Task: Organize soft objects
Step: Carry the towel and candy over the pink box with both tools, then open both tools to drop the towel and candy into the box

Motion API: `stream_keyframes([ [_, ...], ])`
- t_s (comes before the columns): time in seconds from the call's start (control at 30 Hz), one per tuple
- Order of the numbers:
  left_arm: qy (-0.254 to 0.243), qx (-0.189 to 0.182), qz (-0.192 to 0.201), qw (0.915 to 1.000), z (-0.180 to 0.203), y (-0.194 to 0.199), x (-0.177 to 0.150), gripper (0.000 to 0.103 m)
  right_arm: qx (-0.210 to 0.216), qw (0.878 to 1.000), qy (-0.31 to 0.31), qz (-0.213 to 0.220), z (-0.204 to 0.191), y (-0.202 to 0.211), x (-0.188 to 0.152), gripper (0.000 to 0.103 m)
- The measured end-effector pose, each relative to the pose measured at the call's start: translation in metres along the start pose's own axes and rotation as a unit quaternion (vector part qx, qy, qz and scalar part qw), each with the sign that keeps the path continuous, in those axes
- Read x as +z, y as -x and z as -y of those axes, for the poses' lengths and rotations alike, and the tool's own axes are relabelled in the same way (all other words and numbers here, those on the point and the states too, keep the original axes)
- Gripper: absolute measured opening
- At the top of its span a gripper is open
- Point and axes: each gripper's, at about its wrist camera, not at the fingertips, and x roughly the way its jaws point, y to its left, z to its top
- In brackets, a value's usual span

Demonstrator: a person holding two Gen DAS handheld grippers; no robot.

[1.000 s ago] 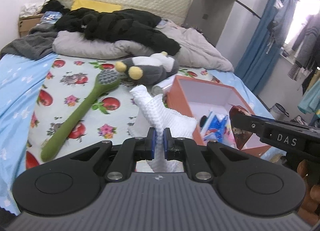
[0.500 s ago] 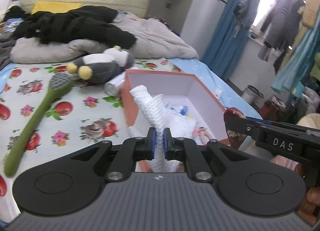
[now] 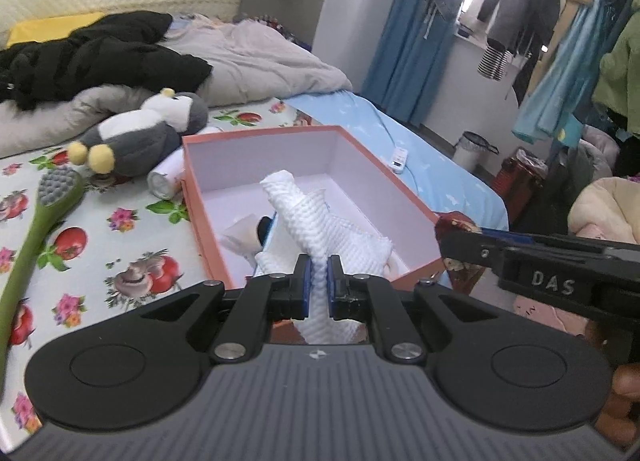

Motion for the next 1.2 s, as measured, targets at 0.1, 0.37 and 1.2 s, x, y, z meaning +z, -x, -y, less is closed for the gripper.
stream_keyframes([
  [0.1, 0.005, -0.006, -0.011, 0.9999, -0.003, -0.02, 0.013, 0.01, -0.008, 1.0, -0.002, -0.007, 0.008, -0.018, 0.006, 0.027],
  [0.37, -0.002, -0.006, -0.054, 0.9985, -0.014, -0.078, 0.051, 0.01, -0.013, 0.999, -0.007, -0.052, 0.029, -0.07, 0.029, 0.027],
  [1.2, 0.013, 0.017, -0.22, 0.9754, -0.037, -0.222, 0.096, 0.01, -0.003, 0.976, -0.014, -0.219, 0.062, -0.192, 0.042, 0.027],
])
